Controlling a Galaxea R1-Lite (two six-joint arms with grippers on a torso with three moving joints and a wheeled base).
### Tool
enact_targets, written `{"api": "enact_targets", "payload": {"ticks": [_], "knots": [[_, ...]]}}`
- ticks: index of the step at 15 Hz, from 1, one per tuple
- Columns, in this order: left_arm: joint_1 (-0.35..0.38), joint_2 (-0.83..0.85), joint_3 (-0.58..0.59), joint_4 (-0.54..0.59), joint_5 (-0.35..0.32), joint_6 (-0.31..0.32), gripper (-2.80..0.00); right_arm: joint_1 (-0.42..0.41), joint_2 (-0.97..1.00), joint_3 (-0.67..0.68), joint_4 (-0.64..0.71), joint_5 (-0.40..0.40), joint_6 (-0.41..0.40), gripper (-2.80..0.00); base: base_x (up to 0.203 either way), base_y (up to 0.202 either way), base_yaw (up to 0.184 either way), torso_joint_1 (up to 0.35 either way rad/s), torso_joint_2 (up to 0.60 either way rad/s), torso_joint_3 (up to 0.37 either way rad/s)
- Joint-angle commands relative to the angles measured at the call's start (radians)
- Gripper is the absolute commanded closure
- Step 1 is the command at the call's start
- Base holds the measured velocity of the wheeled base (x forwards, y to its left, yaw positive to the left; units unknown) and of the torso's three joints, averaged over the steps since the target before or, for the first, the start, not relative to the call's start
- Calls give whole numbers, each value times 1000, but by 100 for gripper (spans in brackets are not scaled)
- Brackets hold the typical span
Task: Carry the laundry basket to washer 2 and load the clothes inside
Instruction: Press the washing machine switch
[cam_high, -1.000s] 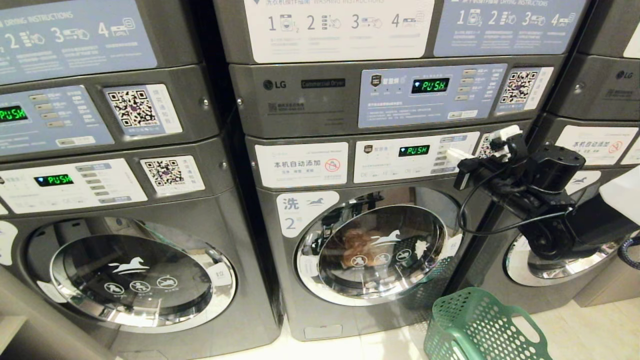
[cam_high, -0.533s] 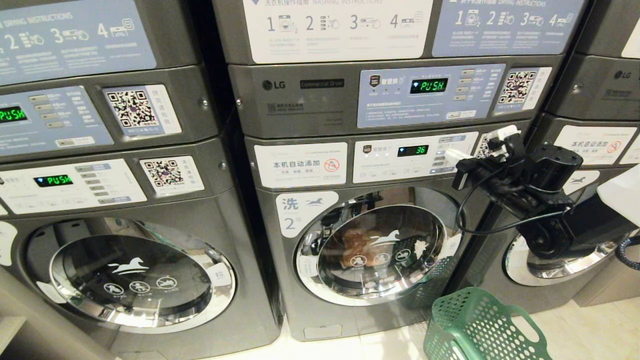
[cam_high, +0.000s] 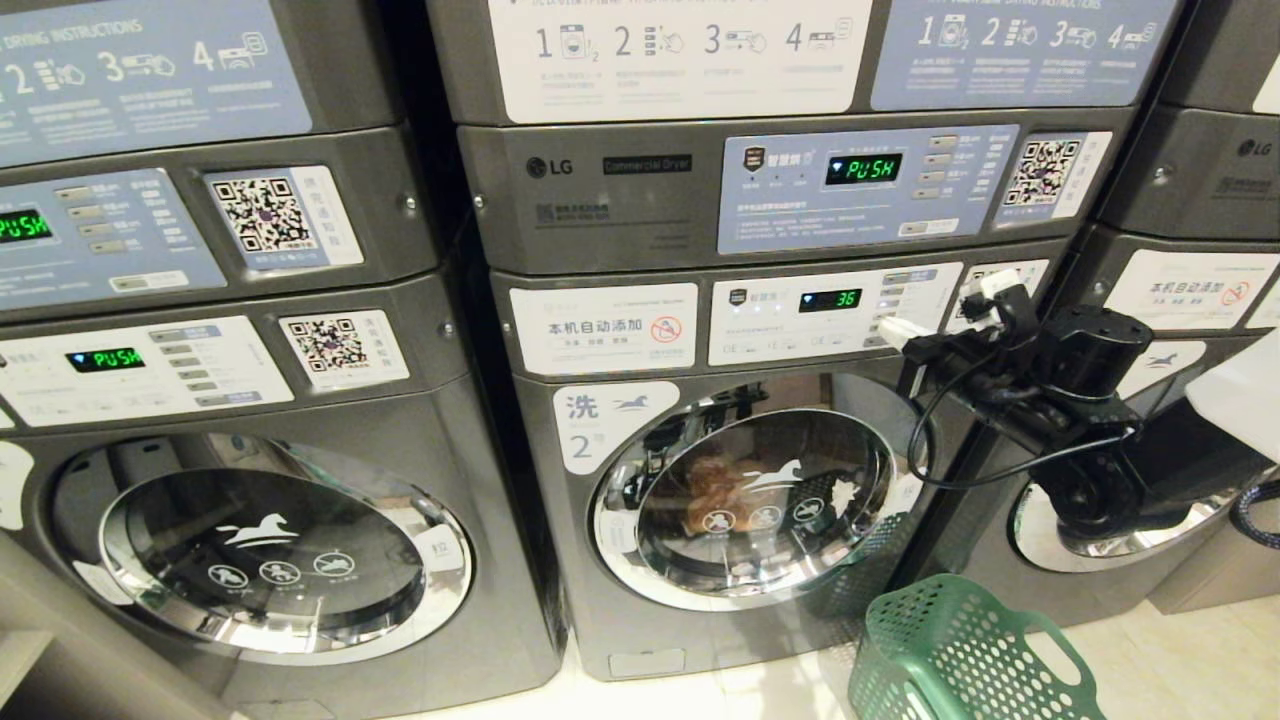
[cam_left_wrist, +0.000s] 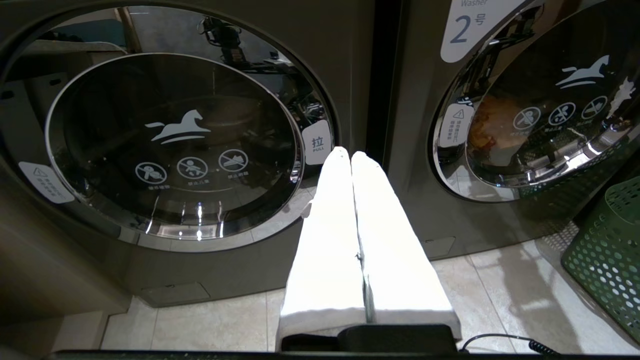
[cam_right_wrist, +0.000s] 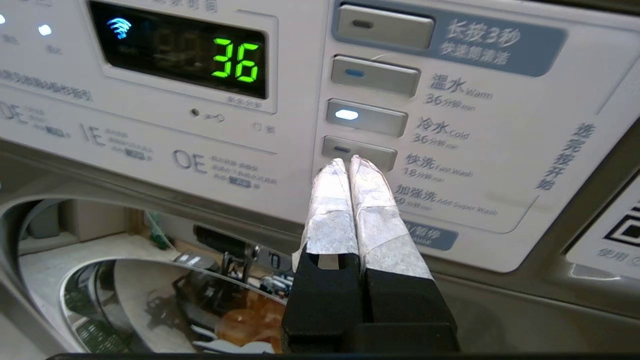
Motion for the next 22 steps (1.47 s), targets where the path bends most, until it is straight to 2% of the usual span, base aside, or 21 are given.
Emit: {"api": "enact_targets", "payload": {"ticks": [1, 22], "knots": [[0, 1, 0, 0, -1, 1, 0, -1, -13, 21, -9, 4, -3, 0, 0, 0, 0, 0, 0, 0], [0, 1, 0, 0, 0, 1, 0, -7, 12, -12, -6, -4, -6, 0, 0, 0, 0, 0, 0, 0]]}}
